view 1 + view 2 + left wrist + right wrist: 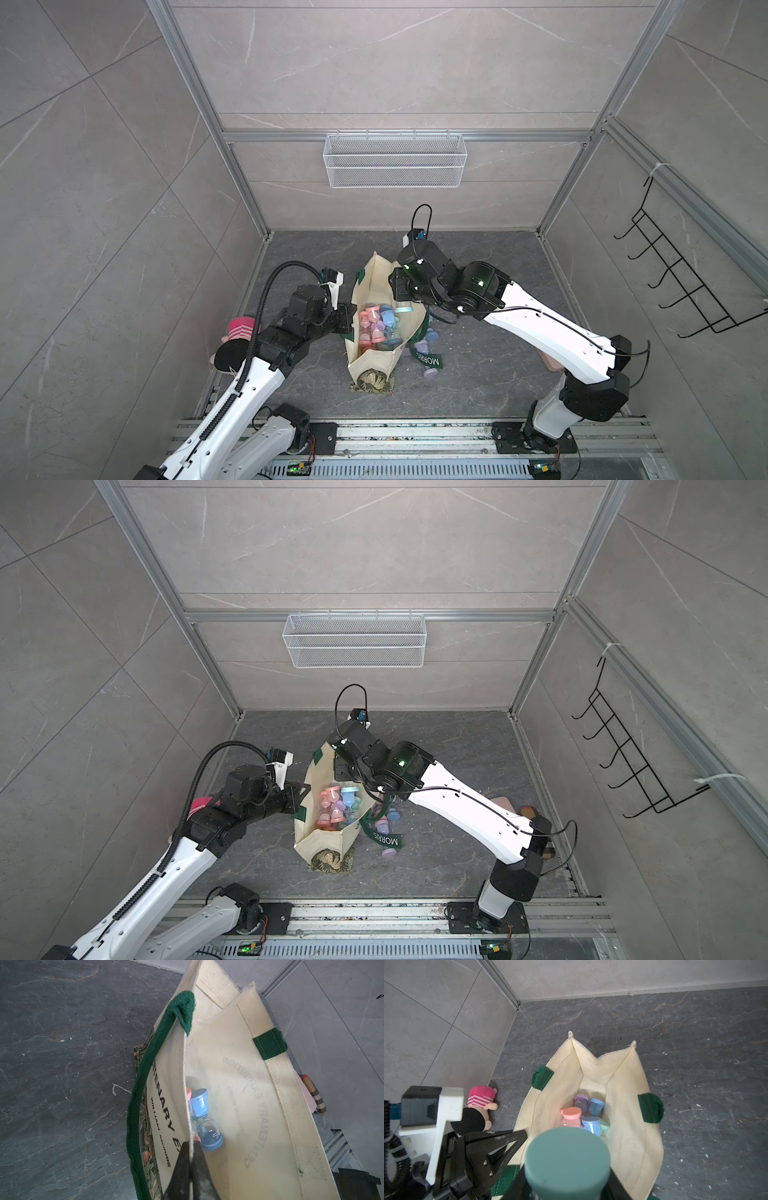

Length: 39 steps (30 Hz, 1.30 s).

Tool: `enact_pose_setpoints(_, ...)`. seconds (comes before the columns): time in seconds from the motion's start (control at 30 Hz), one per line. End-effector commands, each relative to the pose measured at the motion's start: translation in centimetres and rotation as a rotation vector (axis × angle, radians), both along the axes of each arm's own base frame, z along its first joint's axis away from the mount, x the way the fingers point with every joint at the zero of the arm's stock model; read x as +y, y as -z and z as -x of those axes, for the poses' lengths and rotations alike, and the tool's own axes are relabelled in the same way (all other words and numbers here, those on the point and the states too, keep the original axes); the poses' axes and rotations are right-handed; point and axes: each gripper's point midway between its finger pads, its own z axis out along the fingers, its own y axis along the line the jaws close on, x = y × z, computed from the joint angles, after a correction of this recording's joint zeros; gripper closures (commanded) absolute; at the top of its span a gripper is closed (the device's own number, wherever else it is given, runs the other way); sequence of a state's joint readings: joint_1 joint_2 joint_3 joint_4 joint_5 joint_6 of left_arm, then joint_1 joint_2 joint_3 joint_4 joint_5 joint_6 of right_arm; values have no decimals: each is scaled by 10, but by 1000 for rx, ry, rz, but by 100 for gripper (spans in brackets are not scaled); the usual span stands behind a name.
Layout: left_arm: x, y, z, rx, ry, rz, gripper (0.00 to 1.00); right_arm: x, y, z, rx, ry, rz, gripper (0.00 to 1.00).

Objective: Put the hourglass into the canvas bag
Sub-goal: Pick up the hourglass from the center of the board, then place the hourglass in the canvas bag.

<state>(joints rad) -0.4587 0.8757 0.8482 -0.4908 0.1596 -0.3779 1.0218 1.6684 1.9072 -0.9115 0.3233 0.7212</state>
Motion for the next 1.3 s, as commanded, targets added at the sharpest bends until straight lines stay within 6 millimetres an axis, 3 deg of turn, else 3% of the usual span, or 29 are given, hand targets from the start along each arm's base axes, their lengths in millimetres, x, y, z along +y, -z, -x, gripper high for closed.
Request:
enact_pose_setpoints(0.0,-6,-19,0,-66,32,37,100,16,0,0,5,-28,-37,100)
enact_pose_setpoints(0.27,-3,-23,1,-91,20,41,100,27,32,-5,52,-22,6,100)
enact_pose_setpoints(0.53,-4,-23,2,-79,26,38,100,30,30,-5,59,-24,-6,100)
enact_pose_setpoints(0.73,-6,-21,1,-70,32,40,100,38,47,-5,92,-30,-2,100)
enact_pose_setpoints(1.27,-5,-22,2,-76,31,45,100,60,139,-9,243,3,77,100)
